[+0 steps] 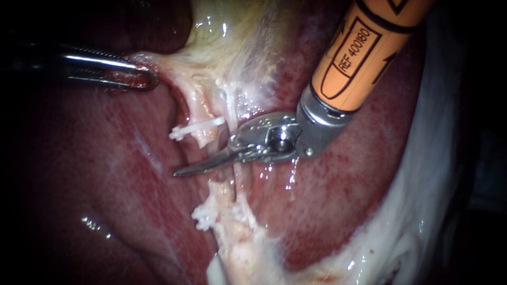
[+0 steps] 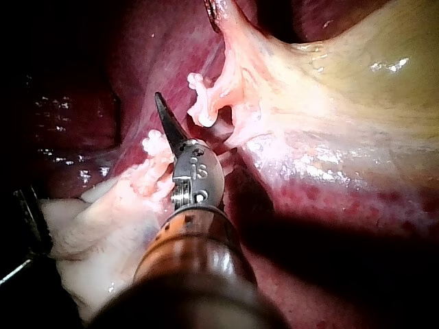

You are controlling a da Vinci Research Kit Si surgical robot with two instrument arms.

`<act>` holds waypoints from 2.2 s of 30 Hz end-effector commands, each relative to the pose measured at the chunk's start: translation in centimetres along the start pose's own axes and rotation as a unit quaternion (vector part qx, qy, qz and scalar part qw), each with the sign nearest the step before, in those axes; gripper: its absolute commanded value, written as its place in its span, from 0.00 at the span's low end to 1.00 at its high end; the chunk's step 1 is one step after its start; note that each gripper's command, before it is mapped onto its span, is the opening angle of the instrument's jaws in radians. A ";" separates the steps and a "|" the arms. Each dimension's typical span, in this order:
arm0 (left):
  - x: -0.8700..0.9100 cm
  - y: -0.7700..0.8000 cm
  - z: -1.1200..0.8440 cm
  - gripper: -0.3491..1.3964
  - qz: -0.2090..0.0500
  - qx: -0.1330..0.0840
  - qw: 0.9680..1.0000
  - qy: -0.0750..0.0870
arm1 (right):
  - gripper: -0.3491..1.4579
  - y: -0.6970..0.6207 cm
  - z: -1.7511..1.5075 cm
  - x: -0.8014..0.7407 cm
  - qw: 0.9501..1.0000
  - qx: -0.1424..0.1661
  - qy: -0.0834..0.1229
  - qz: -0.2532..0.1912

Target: Go back from the cut left tube

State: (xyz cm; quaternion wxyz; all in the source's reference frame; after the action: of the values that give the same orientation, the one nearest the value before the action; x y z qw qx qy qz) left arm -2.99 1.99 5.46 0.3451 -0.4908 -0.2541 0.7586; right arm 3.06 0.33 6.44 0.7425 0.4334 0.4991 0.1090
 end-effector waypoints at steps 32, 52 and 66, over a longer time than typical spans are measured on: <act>-0.04 -0.04 -0.01 0.00 0.001 -0.001 1.000 0.000 | 0.99 -0.72 -0.84 -0.30 0.956 -0.272 -0.050 -0.098; -0.13 -0.05 0.10 0.00 0.004 0.000 1.000 0.000 | 0.99 -1.04 -1.66 -0.42 0.933 -0.333 -0.087 -0.104; -0.33 -0.11 0.40 0.00 0.010 -0.003 1.000 -0.013 | 0.99 -1.05 -1.68 -0.43 0.933 -0.332 -0.087 -0.104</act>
State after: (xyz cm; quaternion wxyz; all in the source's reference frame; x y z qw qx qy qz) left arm -3.23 1.79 5.89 0.3320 -0.4844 -0.2560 0.7678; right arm 1.17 0.35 5.71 0.8917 0.1152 0.4101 0.1529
